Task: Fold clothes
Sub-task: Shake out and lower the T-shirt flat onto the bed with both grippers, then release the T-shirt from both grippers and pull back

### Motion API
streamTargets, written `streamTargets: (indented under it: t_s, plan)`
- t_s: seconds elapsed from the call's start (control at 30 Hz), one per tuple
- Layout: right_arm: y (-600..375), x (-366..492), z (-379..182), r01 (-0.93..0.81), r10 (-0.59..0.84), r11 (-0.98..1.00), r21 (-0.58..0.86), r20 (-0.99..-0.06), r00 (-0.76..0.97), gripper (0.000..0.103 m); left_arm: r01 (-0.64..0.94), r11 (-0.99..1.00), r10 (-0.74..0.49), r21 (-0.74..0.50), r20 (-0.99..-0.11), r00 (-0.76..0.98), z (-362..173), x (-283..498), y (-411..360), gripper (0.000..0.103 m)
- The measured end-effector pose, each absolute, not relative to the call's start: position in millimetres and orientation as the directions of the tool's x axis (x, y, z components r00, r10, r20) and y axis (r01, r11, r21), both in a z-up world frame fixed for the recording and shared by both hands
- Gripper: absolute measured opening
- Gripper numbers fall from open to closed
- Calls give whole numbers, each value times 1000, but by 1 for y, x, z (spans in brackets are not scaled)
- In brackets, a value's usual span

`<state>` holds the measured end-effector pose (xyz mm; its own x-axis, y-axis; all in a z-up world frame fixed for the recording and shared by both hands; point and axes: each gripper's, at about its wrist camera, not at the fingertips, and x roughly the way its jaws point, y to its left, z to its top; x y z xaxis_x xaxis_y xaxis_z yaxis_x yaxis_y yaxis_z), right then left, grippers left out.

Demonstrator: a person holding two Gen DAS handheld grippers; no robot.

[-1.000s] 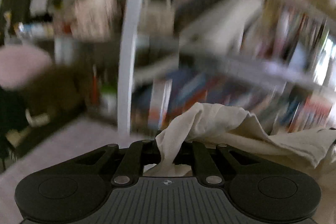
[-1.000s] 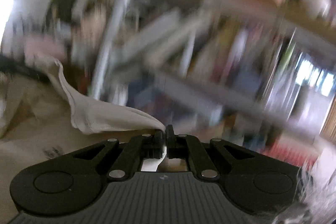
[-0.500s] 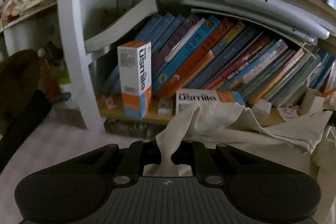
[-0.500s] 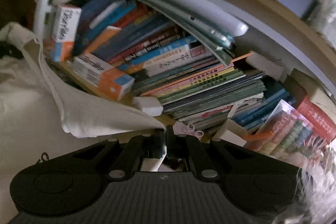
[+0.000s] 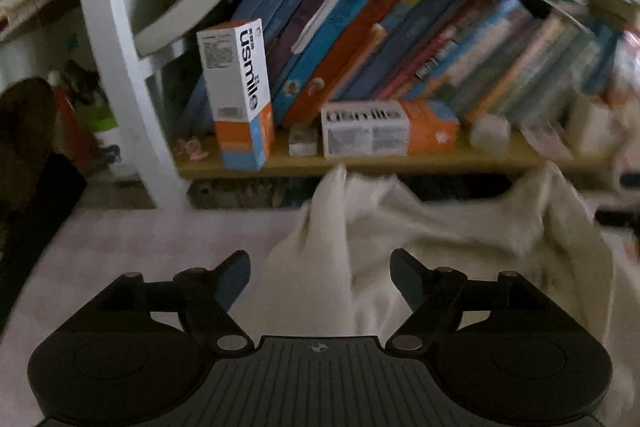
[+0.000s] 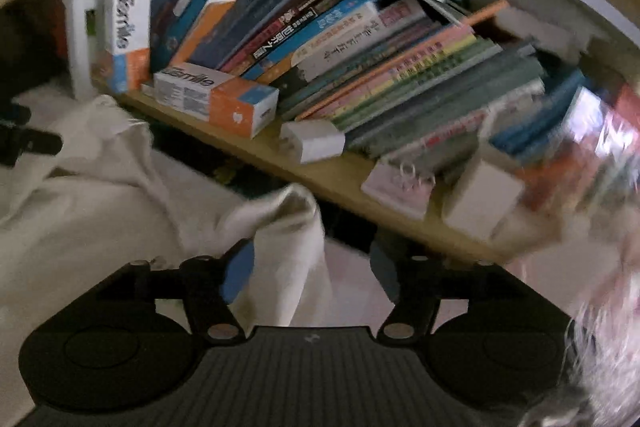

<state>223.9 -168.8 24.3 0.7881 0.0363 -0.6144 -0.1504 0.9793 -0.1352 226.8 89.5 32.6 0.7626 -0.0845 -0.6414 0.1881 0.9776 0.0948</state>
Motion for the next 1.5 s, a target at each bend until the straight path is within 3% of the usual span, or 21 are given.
streamTargets:
  t_s: [0.27,0.43,0.5,0.57,0.7,0.77,0.8,0.93,1.0,1.13,1.33,1.5]
  plan:
    - [-155,102,16,-206,184,978,42,-650,737,64,100,987,4,128,-636,772,23,88,121,79]
    - [-130,54,2,-135,122,990,36,-692,711,61,-9,996,65,87,-660,749,16,57,134,79]
    - [-128,47,-5,-60,102,995,84,-726,680,54,19,994,58,109,-666,743,13,54,128,79]
    - [-125,44,-10,-11,77,996,92,-749,659,38,81,984,47,157,-671,740,9,53,118,79]
    - [-121,37,-15,8,44,998,63,-777,628,27,129,954,96,271,-680,726,-6,65,105,79]
    - [-120,32,-15,7,36,999,52,-784,619,22,115,965,76,236,-671,738,-1,71,112,54]
    - [-120,29,-15,2,35,999,46,-785,619,22,105,976,52,191,-672,739,5,75,120,35]
    - [-120,23,-17,-13,28,1000,25,-787,617,21,77,995,-15,63,-674,738,23,92,153,9]
    - [-120,22,-17,-22,23,1000,12,-791,611,21,38,999,-40,-18,-692,721,28,110,176,1]
    - [-117,19,-17,-35,9,999,-15,-799,602,19,-44,997,-14,-68,-678,735,37,159,227,0]
    - [-105,12,-14,-11,-24,999,-37,-829,559,13,-166,985,149,37,-658,738,42,248,297,0]
    - [-85,0,-13,-9,-31,999,-42,-848,529,11,-204,975,213,88,-634,744,41,288,318,0]
